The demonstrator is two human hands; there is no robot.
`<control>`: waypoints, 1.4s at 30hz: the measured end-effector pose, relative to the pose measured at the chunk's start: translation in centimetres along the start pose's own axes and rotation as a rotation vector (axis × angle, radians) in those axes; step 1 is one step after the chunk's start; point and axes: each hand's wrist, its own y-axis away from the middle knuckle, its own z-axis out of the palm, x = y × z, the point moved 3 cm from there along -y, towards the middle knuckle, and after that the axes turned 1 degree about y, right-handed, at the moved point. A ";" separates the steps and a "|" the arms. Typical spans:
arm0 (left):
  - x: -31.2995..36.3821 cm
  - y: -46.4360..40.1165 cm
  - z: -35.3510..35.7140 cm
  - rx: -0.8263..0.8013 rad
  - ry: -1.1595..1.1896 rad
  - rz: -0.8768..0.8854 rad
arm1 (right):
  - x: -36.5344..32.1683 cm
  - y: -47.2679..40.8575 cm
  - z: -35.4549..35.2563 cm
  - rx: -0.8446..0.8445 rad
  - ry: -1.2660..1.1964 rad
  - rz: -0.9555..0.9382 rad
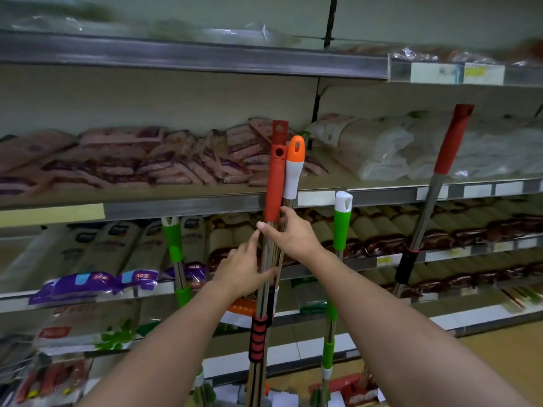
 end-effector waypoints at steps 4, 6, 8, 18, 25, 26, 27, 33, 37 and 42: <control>0.6 -0.5 0.2 0.017 0.137 0.061 | 0.2 -0.3 0.5 -0.014 -0.116 0.014; 0.9 -0.5 0.1 0.050 0.209 0.060 | 0.4 -0.2 0.6 -0.017 -0.155 0.017; 1.0 -0.4 -0.1 0.074 0.229 0.050 | 0.4 0.0 0.5 -0.009 -0.182 0.000; 2.2 1.4 -0.3 0.052 0.201 0.041 | -0.2 1.0 0.7 -0.001 -0.406 0.039; 2.8 3.7 -0.3 -0.086 0.526 -0.080 | -1.1 2.9 1.6 0.001 -0.503 -0.005; 2.9 4.1 -0.4 -0.082 0.591 -0.103 | -1.5 3.4 1.6 0.000 -0.532 -0.024; 3.0 4.5 -0.5 -0.081 0.631 -0.112 | -2.0 3.9 1.7 -0.008 -0.564 -0.049; 4.3 6.9 -2.1 -0.079 0.791 -0.125 | -6.0 6.8 -0.1 -0.038 -0.764 -0.096; 5.2 8.0 -3.5 -0.037 0.854 -0.104 | -6.9 9.0 -0.3 -0.052 -0.746 -0.106; 6.3 10.1 -3.5 -0.015 0.829 -0.110 | -7.5 11.0 -0.7 -0.012 -0.706 -0.160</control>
